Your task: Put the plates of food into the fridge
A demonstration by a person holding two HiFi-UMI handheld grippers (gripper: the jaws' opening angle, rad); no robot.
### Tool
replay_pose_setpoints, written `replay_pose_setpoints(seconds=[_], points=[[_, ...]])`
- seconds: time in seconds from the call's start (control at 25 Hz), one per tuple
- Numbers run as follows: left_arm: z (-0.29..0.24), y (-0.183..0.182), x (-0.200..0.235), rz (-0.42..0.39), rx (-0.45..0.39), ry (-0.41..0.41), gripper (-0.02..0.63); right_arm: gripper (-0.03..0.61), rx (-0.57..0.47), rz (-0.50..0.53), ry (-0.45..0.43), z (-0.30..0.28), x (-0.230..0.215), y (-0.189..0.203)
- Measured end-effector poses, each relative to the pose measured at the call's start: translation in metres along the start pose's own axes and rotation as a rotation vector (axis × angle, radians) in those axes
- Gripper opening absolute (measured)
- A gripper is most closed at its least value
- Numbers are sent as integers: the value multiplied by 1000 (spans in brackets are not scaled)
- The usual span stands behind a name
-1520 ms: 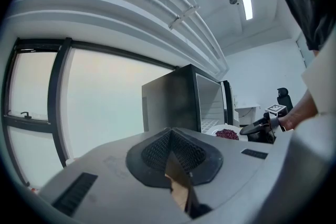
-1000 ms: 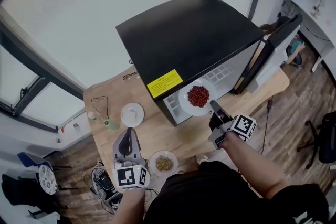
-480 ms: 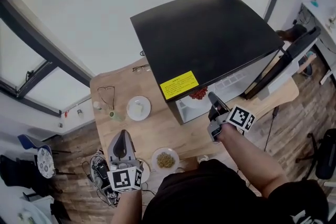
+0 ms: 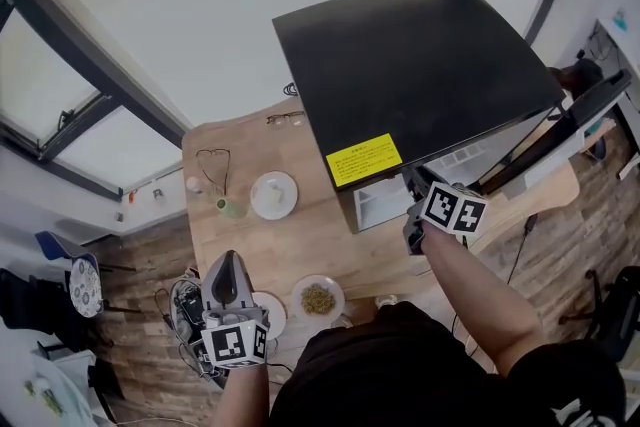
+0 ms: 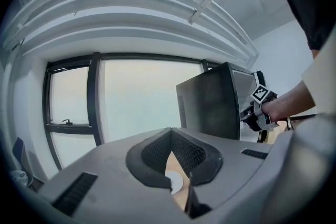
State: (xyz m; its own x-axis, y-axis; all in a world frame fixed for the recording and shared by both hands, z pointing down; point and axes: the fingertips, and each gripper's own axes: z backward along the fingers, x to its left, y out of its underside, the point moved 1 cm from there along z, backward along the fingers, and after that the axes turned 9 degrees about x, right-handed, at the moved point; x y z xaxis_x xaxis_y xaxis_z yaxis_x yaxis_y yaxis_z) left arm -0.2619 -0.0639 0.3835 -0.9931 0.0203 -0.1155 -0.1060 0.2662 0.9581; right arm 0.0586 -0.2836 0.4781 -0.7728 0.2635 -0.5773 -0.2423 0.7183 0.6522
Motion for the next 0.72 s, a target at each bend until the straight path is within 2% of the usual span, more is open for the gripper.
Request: replay_pose_setpoints(seconds=[0.16,0.28,0.6,0.72], points=[[6,-1,3,0,0,-22,5,124,54,224,155,-8,-6,1],[10,-3,6,-2,-2,-42,4,137,53,320,217,-10,-9,-2],[26,-5,0,11,-11,-85,3,137,-30,335,173,2,-8,-13],[33,-4,-6,12,-17,-111,3,137,-92,339,121,13,-5,-20]])
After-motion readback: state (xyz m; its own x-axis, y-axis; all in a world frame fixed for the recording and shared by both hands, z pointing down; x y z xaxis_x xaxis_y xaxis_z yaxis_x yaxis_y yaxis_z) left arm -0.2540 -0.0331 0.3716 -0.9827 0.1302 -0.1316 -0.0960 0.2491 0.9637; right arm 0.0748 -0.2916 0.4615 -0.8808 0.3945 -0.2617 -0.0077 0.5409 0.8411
